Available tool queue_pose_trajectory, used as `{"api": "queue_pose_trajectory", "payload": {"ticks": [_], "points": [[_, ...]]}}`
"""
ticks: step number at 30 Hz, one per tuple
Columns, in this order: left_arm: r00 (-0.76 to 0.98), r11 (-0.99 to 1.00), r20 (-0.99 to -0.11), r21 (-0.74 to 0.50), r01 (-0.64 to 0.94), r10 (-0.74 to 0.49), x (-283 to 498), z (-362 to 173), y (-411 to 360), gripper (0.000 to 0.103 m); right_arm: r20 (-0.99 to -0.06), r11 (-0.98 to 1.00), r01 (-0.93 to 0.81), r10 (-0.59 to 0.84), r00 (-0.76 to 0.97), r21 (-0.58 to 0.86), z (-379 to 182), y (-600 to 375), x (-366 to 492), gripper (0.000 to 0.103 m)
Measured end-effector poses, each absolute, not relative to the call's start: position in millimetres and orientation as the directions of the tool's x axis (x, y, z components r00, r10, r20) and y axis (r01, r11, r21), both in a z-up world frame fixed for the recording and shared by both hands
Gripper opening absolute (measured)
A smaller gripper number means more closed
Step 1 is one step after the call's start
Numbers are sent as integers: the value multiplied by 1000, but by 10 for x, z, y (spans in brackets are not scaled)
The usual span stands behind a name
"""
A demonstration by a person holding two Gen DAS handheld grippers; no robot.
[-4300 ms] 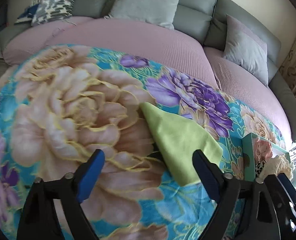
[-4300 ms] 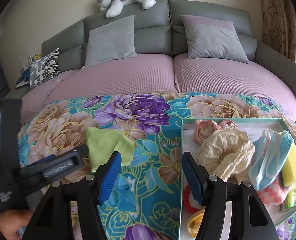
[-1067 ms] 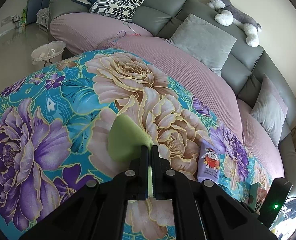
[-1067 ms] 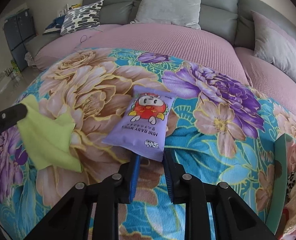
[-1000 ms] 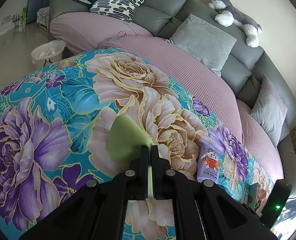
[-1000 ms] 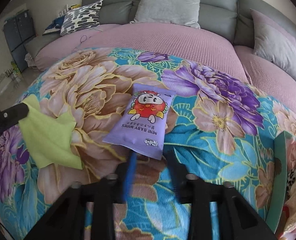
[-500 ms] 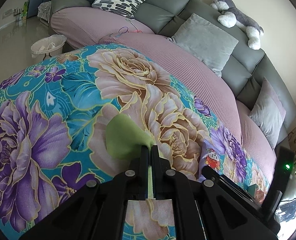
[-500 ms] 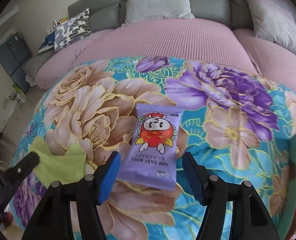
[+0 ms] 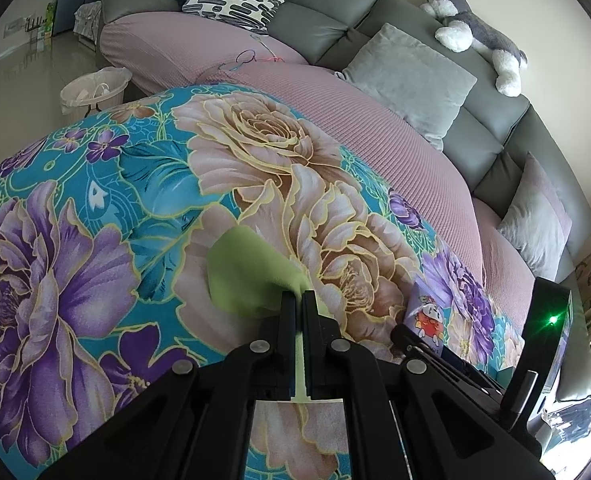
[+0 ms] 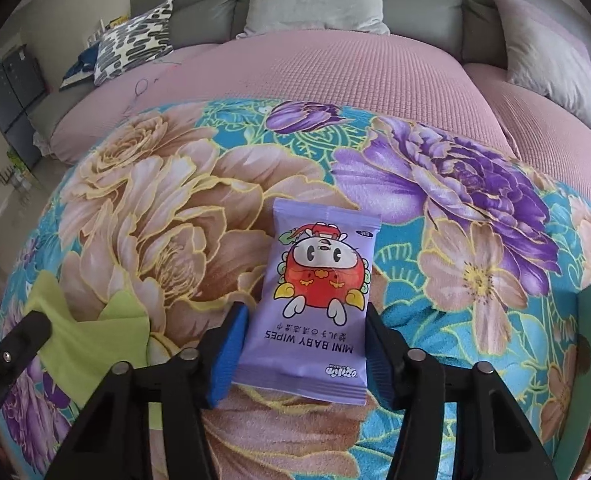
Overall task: Organize soft objects
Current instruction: 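Grasp the purple baby wipes pack with the right gripper while the left holds the cloth, then carry the wipes pack with the right gripper to the tray while the left carries the cloth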
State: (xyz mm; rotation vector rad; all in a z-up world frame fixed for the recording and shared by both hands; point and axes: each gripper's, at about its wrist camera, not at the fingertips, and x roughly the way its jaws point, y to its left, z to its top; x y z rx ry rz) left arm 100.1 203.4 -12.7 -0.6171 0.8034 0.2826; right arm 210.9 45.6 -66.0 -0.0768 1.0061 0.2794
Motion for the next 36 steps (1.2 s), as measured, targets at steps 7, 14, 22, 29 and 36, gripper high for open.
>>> {"api": "queue_pose_trajectory", "payload": {"ticks": [7, 14, 22, 29, 36], "points": [[677, 820, -736, -379, -430, 15, 1005, -14, 1897, 3, -820, 971, -233, 171, 547, 48, -470, 200, 1844, 55], [709, 863, -705, -371, -342, -23, 946, 265, 1563, 3, -791, 984, -156, 161, 590, 84, -165, -293, 1435, 55], [780, 903, -609, -404, -148, -145, 727, 753, 991, 2, -733, 994, -39, 103, 672, 103, 287, -1034, 809, 55], [789, 915, -535, -395, 83, -302, 609, 1091, 241, 3, -680, 988, 129, -36, 733, 86, 626, -1825, 369, 55], [756, 899, -510, -367, 240, -410, 519, 1247, -424, 3, -660, 966, 237, -113, 742, 101, 756, -2494, 132, 55]]}}
